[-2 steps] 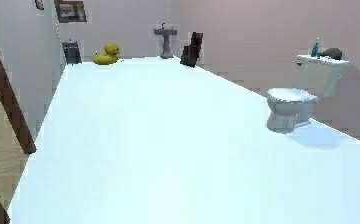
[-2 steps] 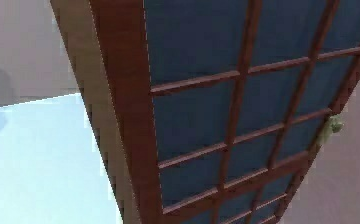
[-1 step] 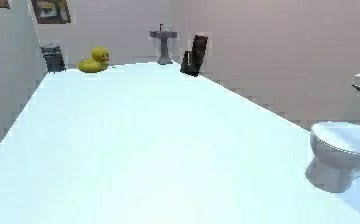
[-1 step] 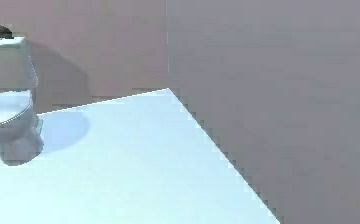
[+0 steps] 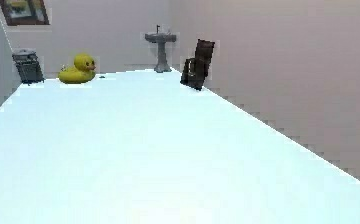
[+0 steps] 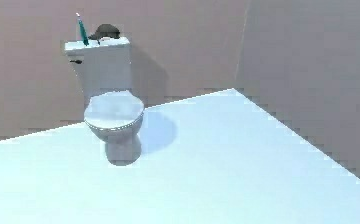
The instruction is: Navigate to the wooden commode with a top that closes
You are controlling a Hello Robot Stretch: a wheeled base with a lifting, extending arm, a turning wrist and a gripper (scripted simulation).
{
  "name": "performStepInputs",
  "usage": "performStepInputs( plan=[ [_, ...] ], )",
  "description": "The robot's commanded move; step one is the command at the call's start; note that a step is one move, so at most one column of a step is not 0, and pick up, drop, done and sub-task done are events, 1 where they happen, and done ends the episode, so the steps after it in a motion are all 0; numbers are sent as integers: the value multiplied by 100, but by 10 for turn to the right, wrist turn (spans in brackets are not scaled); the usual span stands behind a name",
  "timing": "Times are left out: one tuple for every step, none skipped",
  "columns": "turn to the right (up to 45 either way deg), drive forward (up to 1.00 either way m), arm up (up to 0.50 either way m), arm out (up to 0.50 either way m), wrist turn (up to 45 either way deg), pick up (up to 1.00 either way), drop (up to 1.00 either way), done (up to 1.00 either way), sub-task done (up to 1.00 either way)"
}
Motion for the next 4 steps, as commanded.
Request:
performStepInputs(
  plan=[
    [0, 100, 0, 0, 0, 0, 0, 0, 0],
    [0, 100, 0, 0, 0, 0, 0, 0, 0],
    [30, 0, 0, 0, 0, 0, 0, 0, 0],
    [0, 100, 0, 0, 0, 0, 0, 0, 0]
  ],
)
